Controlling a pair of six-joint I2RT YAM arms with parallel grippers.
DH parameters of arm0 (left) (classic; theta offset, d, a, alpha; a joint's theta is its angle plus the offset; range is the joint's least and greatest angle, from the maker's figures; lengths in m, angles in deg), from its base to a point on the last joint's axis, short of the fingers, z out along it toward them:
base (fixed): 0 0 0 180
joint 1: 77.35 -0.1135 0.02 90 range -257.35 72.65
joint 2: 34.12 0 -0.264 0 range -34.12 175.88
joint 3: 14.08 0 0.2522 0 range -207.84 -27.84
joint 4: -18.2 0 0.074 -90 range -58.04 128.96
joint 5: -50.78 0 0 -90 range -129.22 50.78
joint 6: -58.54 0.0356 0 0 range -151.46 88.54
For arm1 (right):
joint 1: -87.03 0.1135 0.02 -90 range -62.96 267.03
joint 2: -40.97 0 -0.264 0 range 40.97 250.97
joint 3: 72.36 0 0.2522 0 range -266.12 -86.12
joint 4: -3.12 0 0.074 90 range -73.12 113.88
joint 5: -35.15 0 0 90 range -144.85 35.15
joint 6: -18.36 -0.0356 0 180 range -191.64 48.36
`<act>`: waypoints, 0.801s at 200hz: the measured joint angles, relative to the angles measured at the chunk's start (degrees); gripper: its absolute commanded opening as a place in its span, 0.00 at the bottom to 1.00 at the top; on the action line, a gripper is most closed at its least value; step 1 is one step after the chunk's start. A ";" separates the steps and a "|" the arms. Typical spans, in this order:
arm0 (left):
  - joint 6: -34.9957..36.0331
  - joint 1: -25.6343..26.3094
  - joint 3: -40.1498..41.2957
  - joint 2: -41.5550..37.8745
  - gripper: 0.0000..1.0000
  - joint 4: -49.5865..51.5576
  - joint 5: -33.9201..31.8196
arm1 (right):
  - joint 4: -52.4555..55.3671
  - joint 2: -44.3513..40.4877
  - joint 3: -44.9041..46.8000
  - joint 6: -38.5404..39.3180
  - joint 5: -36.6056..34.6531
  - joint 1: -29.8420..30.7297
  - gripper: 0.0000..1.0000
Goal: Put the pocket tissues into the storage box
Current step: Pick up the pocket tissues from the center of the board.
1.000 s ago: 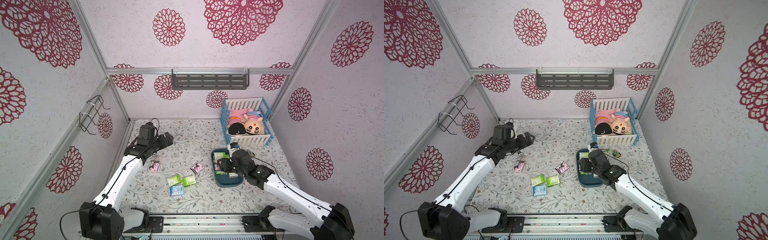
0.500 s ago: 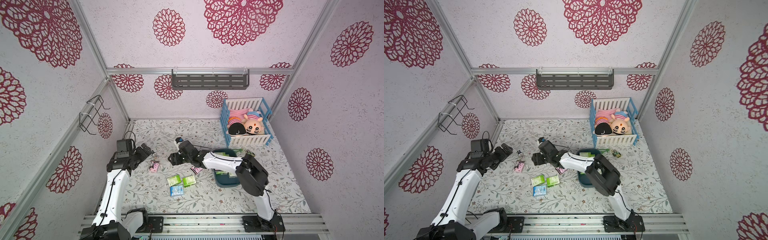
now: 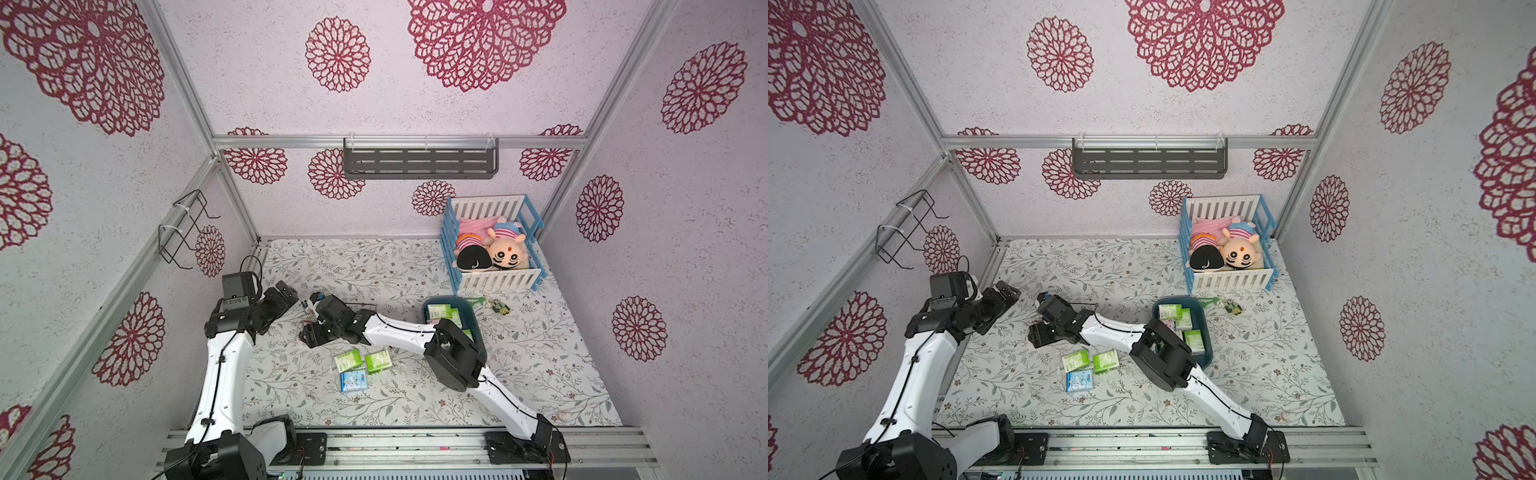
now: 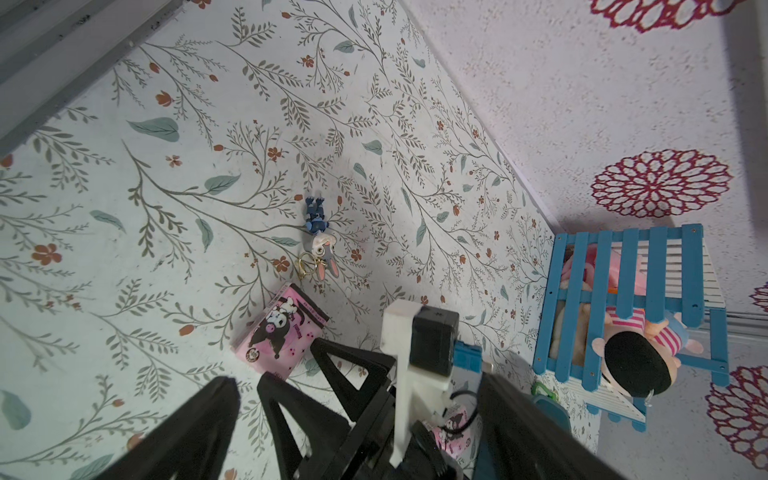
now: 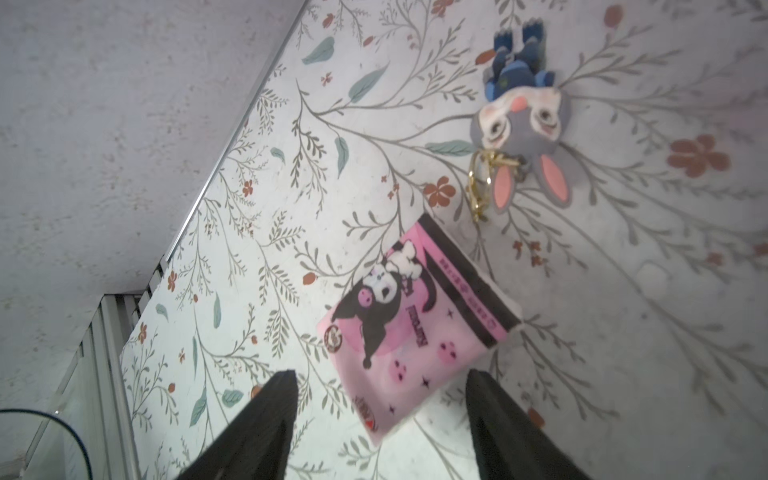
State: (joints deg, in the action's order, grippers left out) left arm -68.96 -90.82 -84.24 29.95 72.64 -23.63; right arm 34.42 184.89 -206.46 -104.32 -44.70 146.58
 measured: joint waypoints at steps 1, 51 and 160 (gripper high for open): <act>0.00 -0.02 0.02 -0.07 0.97 0.04 0.00 | 0.09 0.15 -0.22 0.04 0.00 0.00 0.68; -0.02 -0.04 1.07 -1.99 0.97 0.94 0.22 | 5.31 3.69 -6.27 -0.42 -1.84 0.11 0.57; -0.79 0.13 1.05 0.04 0.97 0.90 0.79 | -10.56 -11.15 22.32 -0.94 -1.09 -1.09 0.00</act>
State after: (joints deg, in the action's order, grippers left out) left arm -69.75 -90.69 -83.19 30.00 73.54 -22.84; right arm 23.86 173.74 -184.14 -105.26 -45.79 145.49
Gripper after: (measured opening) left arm 0.974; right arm 0.110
